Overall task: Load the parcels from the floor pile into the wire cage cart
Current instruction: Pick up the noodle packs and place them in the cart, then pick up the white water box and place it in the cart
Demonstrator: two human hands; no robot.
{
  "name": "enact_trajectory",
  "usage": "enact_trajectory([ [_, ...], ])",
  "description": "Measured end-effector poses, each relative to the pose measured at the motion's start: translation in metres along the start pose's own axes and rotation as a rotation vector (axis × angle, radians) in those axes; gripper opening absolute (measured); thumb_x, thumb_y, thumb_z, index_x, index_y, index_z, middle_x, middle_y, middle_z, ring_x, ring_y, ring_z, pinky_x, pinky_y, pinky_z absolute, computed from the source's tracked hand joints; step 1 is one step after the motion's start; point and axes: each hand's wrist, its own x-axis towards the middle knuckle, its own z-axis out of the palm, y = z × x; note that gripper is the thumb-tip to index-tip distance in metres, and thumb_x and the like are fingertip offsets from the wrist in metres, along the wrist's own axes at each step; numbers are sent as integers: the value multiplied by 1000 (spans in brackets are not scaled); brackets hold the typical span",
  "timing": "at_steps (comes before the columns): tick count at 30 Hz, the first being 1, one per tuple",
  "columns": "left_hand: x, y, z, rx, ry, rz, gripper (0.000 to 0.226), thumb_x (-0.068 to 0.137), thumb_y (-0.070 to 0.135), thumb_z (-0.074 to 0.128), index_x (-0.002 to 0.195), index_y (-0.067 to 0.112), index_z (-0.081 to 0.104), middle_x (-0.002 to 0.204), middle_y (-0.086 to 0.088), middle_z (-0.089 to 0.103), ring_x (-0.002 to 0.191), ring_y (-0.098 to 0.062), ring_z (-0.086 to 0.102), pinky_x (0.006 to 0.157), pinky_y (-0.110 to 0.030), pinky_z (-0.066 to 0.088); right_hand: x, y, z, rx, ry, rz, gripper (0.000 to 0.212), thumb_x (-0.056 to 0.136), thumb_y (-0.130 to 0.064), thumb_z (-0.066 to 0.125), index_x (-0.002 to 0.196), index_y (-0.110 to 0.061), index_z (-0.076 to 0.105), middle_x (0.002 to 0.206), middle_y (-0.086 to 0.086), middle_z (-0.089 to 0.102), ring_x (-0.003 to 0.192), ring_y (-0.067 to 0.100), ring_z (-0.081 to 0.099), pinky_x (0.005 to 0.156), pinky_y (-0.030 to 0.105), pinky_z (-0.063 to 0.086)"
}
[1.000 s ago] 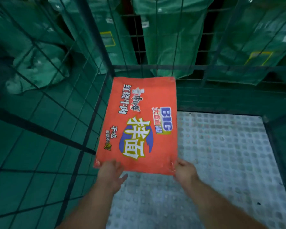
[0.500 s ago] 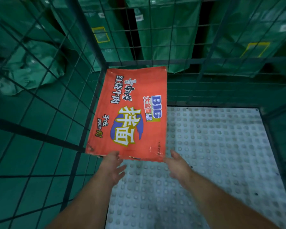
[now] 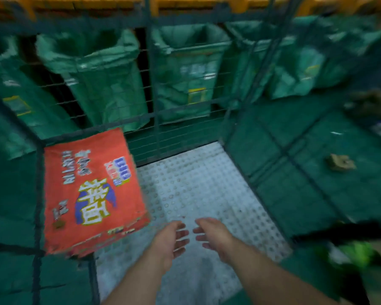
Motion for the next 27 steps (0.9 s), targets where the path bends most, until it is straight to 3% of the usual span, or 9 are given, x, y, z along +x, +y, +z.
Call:
enact_trajectory([
  [6,-44,-22,110,308,-220,3,22,101,34,51,98,18,66,94,-4,70,79,-21,61,69,-30,39,-86,53,-106,290,308,-20,16,103,-33,55,107,-20,63,106,5,72,83,18,63,71,28,45],
  [12,-100,-76,233,576,-413,64,22,102,29,50,101,15,66,99,-7,70,83,-24,62,73,-32,41,-168,130,-205,546,564,-108,29,95,-35,60,111,-12,67,97,4,73,77,19,65,62,28,45],
  [14,-125,-107,276,672,-470,77,21,101,27,51,100,13,67,96,-8,70,82,-25,62,71,-32,41,-201,167,-234,628,650,-134,22,97,-28,59,106,-11,68,90,4,72,73,17,64,63,28,50],
  [18,-168,-175,345,822,-571,100,21,102,29,52,92,16,66,78,-3,66,67,-20,56,61,-28,37,-264,239,-280,733,779,-126,19,102,-22,56,102,-6,67,89,7,69,70,16,62,51,19,42],
  [22,-205,-269,410,939,-667,98,23,99,32,54,85,19,68,72,1,69,59,-17,58,55,-26,34,-326,327,-331,842,884,-106,23,102,-27,58,107,-8,69,94,6,70,77,17,62,61,24,44],
  [27,-255,-384,471,1041,-766,58,26,99,30,55,79,19,67,65,1,68,56,-17,57,54,-25,32,-379,445,-390,988,994,-44,19,97,-24,62,99,-7,71,92,11,72,76,23,64,65,33,53],
])
